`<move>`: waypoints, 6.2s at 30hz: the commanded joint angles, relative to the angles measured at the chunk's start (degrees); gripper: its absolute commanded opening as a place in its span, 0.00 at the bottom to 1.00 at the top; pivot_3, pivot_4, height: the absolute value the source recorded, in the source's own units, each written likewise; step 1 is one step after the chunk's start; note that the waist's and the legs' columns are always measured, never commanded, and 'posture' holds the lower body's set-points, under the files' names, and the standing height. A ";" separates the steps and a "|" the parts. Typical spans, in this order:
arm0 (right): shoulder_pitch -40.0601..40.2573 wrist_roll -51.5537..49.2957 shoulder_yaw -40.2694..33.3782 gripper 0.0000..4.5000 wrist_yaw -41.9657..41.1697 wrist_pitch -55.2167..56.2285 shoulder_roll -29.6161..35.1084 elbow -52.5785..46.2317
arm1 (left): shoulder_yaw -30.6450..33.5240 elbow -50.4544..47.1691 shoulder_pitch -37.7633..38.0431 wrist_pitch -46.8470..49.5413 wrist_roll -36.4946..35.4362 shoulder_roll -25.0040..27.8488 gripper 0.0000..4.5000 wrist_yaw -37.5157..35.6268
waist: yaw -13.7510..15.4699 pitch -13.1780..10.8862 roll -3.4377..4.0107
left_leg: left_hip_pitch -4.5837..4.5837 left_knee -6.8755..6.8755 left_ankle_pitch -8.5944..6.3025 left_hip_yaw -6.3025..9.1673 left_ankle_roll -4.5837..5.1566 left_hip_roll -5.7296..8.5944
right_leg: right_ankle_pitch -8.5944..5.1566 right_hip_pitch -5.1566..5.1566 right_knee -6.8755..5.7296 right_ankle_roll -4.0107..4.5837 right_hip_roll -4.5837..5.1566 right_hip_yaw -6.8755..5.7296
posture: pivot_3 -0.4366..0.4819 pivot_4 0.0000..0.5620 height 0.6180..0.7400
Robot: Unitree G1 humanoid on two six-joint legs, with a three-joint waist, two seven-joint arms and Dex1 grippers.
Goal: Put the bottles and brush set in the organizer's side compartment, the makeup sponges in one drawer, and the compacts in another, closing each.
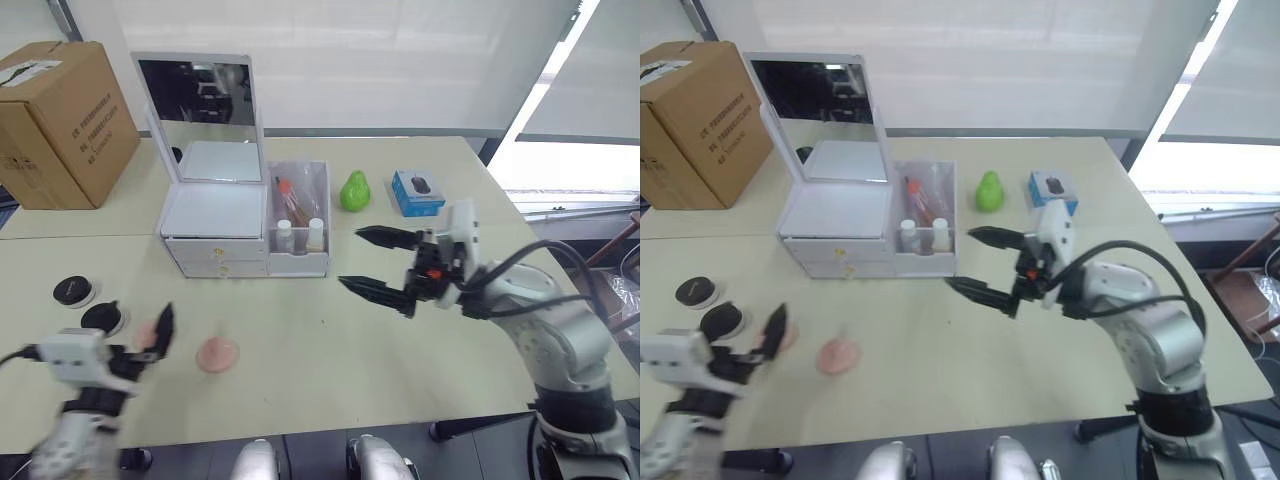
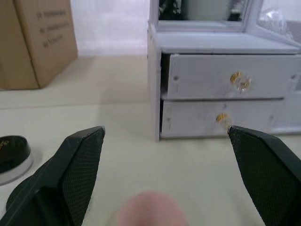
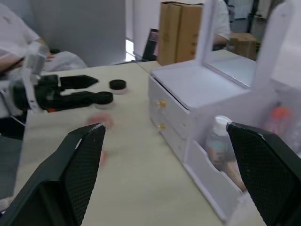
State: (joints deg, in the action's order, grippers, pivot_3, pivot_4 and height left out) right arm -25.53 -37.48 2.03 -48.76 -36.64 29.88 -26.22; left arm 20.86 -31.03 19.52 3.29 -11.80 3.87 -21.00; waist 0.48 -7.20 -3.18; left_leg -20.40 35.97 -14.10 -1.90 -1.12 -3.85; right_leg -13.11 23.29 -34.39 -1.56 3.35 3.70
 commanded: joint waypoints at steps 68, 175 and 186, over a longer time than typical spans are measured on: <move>-0.22 4.45 5.89 1.00 1.91 1.72 -0.71 -0.69 | -12.27 17.51 -21.58 -2.11 11.60 2.05 0.56 18.41 | -1.08 0.08 0.25 | -0.02 0.01 0.01 0.32 0.02 0.03 | 0.06 -0.12 0.22 -0.09 -0.22 0.03 | 0.48 0.27 0.94; -5.20 -5.20 1.37 1.00 0.50 -1.50 4.70 -0.54 | 7.45 -0.74 17.47 7.78 -14.19 19.71 0.99 -23.17 | 0.19 -0.27 0.37 | -0.71 -0.03 -0.31 -0.17 -0.49 -0.02 | -0.07 0.94 0.33 0.10 0.98 -1.38 | 0.48 0.27 0.94; -8.94 1.12 6.90 1.00 -0.64 0.06 2.49 0.44 | -8.53 -0.38 7.67 17.38 -2.21 20.40 0.99 -11.08 | -0.07 -0.11 0.47 | -0.76 0.21 -0.18 0.04 -0.28 -0.02 | 0.09 0.74 0.21 0.05 0.84 -1.36 | 0.48 0.27 0.94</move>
State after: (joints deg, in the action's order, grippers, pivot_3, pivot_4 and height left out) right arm -33.32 -36.66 9.79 -49.38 -37.65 32.41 -24.81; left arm 13.19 -30.53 27.04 19.44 -14.57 23.70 -32.91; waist 0.42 -7.31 -2.71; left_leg -21.16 36.18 -14.28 -1.85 -1.40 -3.86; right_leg -13.02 24.02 -34.19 -1.50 4.16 2.36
